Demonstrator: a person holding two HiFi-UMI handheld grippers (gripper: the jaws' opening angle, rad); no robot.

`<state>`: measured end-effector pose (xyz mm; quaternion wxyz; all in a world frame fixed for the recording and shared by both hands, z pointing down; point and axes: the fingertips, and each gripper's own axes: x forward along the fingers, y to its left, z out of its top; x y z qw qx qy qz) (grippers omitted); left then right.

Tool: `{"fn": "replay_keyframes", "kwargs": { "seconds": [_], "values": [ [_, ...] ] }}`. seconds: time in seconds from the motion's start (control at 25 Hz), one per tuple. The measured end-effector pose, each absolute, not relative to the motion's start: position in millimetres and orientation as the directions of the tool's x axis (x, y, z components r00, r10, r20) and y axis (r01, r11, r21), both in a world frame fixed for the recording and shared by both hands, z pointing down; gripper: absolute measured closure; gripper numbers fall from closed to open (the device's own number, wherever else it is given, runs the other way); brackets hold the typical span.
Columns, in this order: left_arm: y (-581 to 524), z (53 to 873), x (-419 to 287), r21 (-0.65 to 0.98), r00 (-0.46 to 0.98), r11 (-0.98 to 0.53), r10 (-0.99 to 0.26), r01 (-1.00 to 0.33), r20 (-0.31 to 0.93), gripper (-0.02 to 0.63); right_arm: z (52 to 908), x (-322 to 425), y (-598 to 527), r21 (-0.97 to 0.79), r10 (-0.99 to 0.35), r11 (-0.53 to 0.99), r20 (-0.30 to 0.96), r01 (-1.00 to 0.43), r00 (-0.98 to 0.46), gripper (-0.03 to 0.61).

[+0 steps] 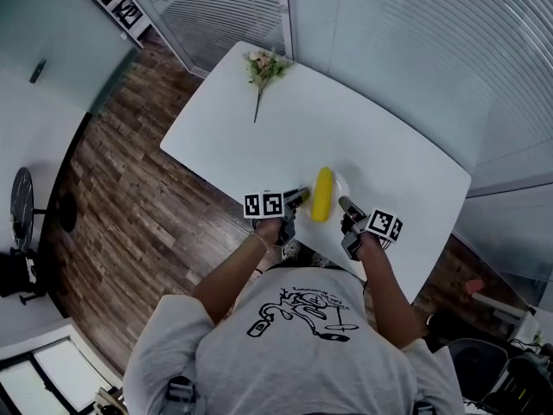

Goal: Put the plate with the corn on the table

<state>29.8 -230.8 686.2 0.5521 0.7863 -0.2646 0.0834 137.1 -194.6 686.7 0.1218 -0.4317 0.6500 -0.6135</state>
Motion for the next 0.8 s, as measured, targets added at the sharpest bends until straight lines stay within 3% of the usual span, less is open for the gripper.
{"fn": "replay_keyframes", "kwargs": {
  "seconds": [0.8],
  "values": [
    [-236.5, 757.6, 35.8, 0.718, 0.778, -0.299, -0.258, -0.628, 0.573, 0.534, 754.4, 143.9, -201.6, -0.851, -0.663, -0.229, 0.492, -0.473, -0.564, 0.546]
  ]
}}
